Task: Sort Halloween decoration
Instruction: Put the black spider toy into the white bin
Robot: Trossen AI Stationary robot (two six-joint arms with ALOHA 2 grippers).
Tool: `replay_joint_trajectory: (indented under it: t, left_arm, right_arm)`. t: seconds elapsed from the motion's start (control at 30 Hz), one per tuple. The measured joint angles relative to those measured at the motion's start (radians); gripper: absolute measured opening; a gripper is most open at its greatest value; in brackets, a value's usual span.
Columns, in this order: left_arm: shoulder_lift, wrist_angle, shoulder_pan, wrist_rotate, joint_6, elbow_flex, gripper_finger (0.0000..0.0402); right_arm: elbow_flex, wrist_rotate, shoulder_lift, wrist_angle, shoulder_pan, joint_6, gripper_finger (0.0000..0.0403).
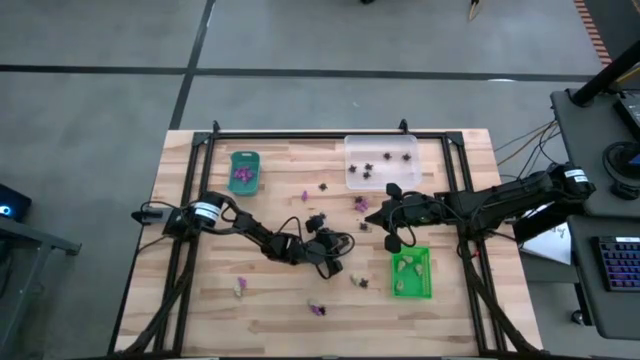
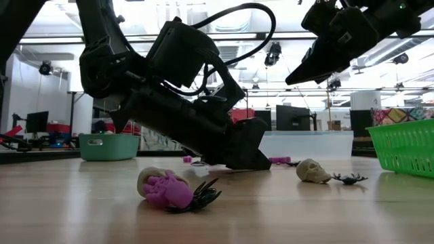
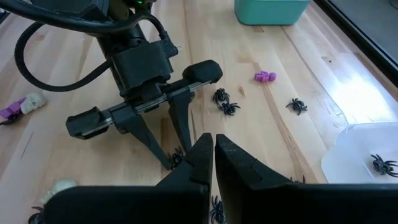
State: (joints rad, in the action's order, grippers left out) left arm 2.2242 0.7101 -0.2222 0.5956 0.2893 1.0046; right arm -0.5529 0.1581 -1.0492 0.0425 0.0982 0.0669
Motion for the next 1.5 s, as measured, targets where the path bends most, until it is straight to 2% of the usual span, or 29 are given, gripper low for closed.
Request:
replay_joint_trajectory:
  t: [0.47, 1.23, 1.5]
  left_arm:
    - [0.000, 0.005, 0.000, -0.011, -0.012, 0.000, 0.0069]
    - [-0.039, -0.004, 0.000, -0.011, -0.061, -0.003, 0.0068]
    - [-0.151, -0.056, 0.004, -0.011, -0.166, -0.004, 0.0068]
  right_arm:
    - [0.000, 0.000, 0.000, 0.000, 0.000, 0.000, 0.0009]
    - [-0.001, 0.000, 0.002, 0.000, 0.000, 0.028, 0.0009]
    - [-0.001, 0.000, 0.053, -0.002, 0.000, 0.055, 0.0009]
